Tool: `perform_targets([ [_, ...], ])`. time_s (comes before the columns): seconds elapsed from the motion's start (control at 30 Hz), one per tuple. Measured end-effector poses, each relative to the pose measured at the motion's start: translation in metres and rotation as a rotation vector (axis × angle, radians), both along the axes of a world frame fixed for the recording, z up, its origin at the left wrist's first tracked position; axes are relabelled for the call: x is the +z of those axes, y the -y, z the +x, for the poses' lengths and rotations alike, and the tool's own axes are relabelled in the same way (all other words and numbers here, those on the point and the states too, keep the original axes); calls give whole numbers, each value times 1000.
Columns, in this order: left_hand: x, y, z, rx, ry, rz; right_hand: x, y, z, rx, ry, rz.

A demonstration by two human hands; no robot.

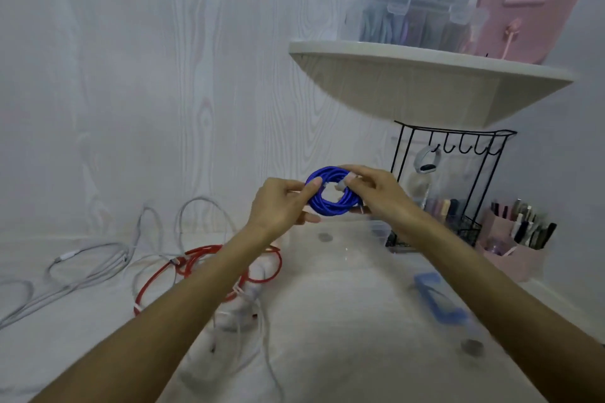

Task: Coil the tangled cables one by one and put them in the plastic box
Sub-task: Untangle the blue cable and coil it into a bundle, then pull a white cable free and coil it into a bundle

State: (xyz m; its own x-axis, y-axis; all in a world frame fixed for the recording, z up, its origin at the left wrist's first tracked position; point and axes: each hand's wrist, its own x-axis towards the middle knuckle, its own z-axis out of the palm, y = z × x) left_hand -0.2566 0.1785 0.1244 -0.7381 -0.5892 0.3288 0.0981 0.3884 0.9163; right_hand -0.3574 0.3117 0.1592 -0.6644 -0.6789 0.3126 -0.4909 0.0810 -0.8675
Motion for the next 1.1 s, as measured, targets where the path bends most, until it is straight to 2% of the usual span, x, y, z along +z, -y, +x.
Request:
perform_targets([
  [0.07,3,27,-12,104,114,-157,21,12,-31,-21,-79,53],
  [0.13,-2,52,-18,210,306,-299,32,23,-58,-62,-138,162],
  [0.2,-14,67,-24,197,492,-331,30,41,-79,-85,-123,307],
  [0.27,-26,73,-33,146,576,-308,16,64,-91,-80,-52,444],
  [0.37,-39,73,-42,132,566,-285,-10,96,-100,-20,54,600],
  [0.53,-39,76,-44,128,544,-284,-38,131,-108,38,266,717],
  [0.73,-36,71,-44,179,584,-348,-52,132,-121,-2,262,878],
  [0.9,-35,57,-35,287,601,-463,-15,105,-110,96,137,832],
  [1.0,-32,49,-25,161,640,-468,4,84,-80,178,-6,810],
  [1.1,-23,49,1,15,700,-475,6,66,-40,241,-267,739],
])
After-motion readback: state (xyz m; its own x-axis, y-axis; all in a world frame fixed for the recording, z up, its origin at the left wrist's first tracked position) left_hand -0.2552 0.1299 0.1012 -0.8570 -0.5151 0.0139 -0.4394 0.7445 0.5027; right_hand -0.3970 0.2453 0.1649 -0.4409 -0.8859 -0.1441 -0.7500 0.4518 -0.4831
